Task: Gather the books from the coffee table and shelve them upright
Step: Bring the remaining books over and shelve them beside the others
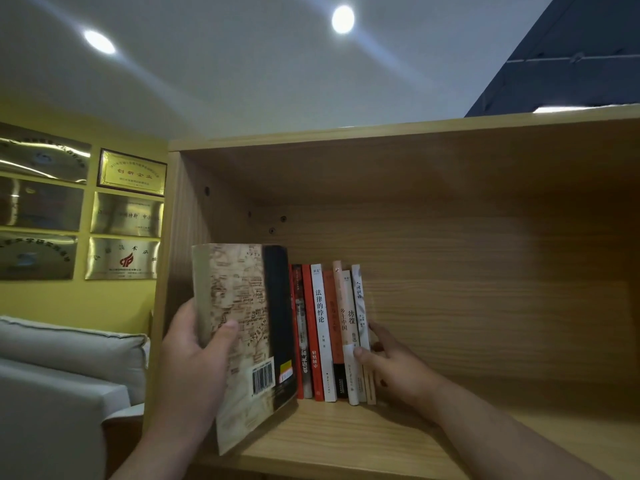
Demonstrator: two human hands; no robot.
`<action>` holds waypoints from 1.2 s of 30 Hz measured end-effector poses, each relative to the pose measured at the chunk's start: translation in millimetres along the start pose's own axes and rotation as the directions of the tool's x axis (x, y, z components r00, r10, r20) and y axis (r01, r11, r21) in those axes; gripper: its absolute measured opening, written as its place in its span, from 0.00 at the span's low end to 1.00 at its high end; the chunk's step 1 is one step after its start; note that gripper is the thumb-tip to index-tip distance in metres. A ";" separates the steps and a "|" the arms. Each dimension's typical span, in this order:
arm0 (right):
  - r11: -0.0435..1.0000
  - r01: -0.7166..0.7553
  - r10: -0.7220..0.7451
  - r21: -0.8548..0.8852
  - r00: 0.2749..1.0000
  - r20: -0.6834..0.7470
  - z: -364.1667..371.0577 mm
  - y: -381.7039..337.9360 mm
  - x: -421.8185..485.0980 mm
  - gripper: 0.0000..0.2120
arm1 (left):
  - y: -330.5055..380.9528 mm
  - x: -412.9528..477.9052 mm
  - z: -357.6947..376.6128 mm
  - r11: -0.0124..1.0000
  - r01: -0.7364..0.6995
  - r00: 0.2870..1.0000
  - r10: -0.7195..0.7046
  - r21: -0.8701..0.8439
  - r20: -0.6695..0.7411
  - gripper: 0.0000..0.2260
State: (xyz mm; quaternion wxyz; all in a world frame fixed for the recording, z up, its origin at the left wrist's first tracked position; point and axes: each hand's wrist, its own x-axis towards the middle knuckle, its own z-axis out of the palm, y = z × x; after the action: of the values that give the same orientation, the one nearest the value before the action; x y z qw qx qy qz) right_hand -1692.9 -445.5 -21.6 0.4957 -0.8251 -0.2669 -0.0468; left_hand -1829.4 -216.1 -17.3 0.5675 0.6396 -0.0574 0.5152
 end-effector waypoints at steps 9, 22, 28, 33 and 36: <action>0.856 0.017 0.022 0.516 0.997 -0.069 -17.7 -30.1 -20.7 0.27 | 18.0 -1.3 41.8 0.788 0.444 0.888 -0.324 -0.426 0.325 0.11; 0.827 0.082 0.152 0.556 0.920 -0.361 -85.6 -13.6 -60.8 0.09 | -48.0 4.1 63.4 0.832 -0.125 0.855 -0.186 0.540 0.484 0.27; 0.958 0.097 0.085 0.269 0.802 -0.591 -71.6 -18.4 -51.3 0.09 | -47.4 -2.6 71.6 0.849 -0.169 0.874 -0.105 0.500 0.474 0.23; 0.997 -0.011 0.046 0.079 0.885 -0.463 -17.1 -11.5 -19.8 0.08 | -50.3 0.7 67.0 0.894 -0.072 0.875 -0.156 0.442 0.459 0.26; 0.992 -0.023 0.066 0.123 0.933 -0.354 -1.2 -10.8 -9.6 0.10 | -48.5 1.0 65.8 0.909 -0.041 0.872 -0.170 0.416 0.459 0.23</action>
State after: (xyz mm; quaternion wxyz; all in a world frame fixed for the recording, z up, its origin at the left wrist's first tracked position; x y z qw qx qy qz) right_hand -1706.1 -446.3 -15.7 0.5843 -0.7783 -0.1559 -0.1689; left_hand -1757.9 -250.3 -37.4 0.4040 0.8549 -0.0661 0.3187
